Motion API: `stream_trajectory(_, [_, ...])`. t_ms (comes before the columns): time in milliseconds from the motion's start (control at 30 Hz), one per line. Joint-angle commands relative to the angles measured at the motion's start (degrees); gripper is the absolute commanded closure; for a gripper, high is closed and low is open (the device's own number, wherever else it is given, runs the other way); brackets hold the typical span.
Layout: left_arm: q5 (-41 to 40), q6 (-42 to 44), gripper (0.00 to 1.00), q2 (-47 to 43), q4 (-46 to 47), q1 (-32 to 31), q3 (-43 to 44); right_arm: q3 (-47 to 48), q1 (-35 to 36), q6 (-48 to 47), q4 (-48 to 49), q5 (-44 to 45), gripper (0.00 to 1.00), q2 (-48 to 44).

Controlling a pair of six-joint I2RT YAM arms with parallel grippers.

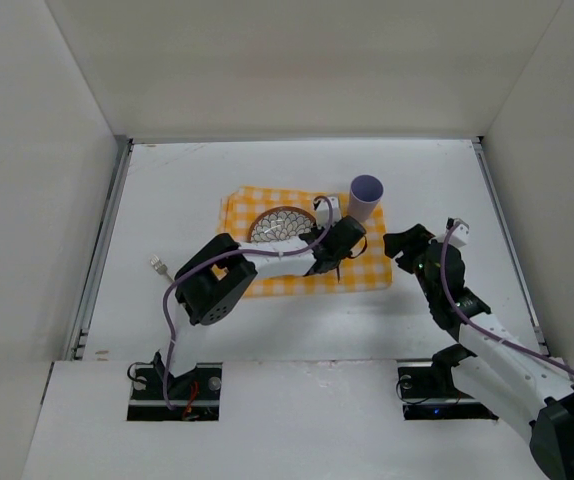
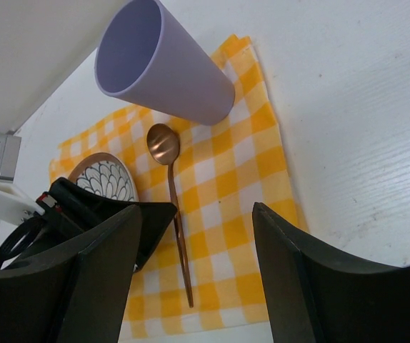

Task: Set the dinner table for one person

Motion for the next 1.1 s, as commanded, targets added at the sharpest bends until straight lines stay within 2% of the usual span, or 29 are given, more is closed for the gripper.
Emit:
stream_trajectory(0, [-0.1,-0.2,0.73,-4.4,4.6,-0.5,-1.3,-0.2,-0.3,0.5,2.1,-0.2,0.31,0.0])
stream_trajectory(133, [0.2,2.5,0.63,-12.0,8.0,-1.3,-5.8,-0.1,-0.3,0.5,2.1,0.0,0.31,0.1])
stream_trajectory(233, [-0.7,5.2,0.58,-22.5,10.5,-1.6,-12.1,0.0,-0.3,0.5,2.1,0.0,0.31,0.5])
stream_trajectory(333, [-4.4,7.0,0.52,-36.8,10.0,0.1,-22.1,0.1,-0.1,0.4,2.1,0.2,0.30,0.5])
stream_trajectory(400, [-6.9,6.3,0.50,-45.7,6.9,2.4,-28.7,0.2,0.1,0.4,2.3,0.1,0.30,0.8])
stream_trajectory(500, [-10.6,3.4,0.50,-58.1,-3.7,8.2,-36.7,0.3,0.4,0.4,3.0,-0.6,0.30,1.7])
stream_trajectory(600, [-11.7,-0.2,0.52,-68.2,-14.0,16.9,-43.9,0.3,0.9,0.3,3.4,-0.9,0.30,2.4])
stream_trajectory(800, [-7.0,-1.5,0.53,-74.7,-16.9,33.3,-54.0,0.5,1.8,0.0,3.7,-1.2,0.30,2.9])
stream_trajectory(967, [-3.0,-1.6,0.54,-74.5,-16.8,41.5,-56.9,0.8,2.3,-0.2,4.4,-1.7,0.30,4.5])
stream_trajectory(1067, [-1.2,-1.8,0.57,-72.6,-16.0,43.9,-57.9,1.0,2.8,-0.3,5.0,-2.2,0.30,5.2])
